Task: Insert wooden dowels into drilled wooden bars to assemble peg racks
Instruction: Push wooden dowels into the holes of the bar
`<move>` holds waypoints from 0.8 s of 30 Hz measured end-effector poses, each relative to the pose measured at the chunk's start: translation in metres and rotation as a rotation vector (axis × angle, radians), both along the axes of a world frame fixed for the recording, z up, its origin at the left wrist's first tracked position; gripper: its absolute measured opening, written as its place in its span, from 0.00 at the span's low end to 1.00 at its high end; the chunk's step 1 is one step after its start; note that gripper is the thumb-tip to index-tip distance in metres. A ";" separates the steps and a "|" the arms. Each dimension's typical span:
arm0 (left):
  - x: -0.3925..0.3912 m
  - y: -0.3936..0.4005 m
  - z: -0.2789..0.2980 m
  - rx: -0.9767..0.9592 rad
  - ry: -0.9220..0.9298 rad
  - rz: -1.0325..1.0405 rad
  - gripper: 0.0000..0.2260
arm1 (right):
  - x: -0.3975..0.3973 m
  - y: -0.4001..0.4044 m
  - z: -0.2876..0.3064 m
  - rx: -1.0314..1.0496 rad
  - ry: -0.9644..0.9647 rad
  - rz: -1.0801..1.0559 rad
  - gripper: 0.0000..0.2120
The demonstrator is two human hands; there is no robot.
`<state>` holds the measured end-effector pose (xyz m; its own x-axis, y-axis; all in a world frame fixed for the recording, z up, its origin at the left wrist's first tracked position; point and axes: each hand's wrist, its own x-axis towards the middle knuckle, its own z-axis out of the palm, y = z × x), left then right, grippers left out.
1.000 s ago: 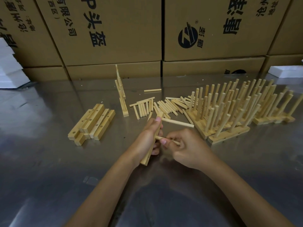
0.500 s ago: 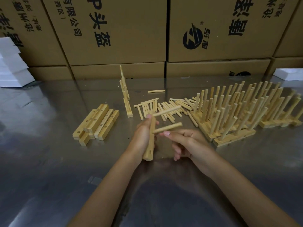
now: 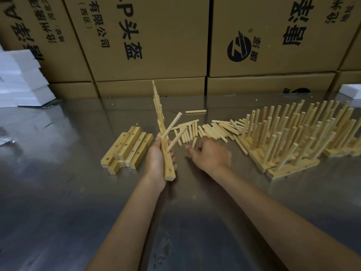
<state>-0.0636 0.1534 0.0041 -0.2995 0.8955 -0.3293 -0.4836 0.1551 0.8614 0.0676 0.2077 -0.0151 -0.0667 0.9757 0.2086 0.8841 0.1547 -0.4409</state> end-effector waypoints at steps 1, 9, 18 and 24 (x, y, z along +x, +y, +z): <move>0.000 0.000 0.000 0.004 0.000 -0.007 0.20 | -0.006 0.002 0.000 0.013 0.008 -0.031 0.18; -0.004 0.001 0.001 -0.013 -0.018 -0.003 0.20 | 0.019 -0.028 0.002 -0.133 0.397 0.027 0.06; 0.006 -0.002 0.002 0.016 0.069 0.005 0.20 | 0.041 -0.083 0.017 -0.282 0.582 0.575 0.15; 0.012 -0.002 0.000 -0.005 0.152 0.006 0.21 | 0.044 -0.085 0.019 0.164 0.199 0.635 0.14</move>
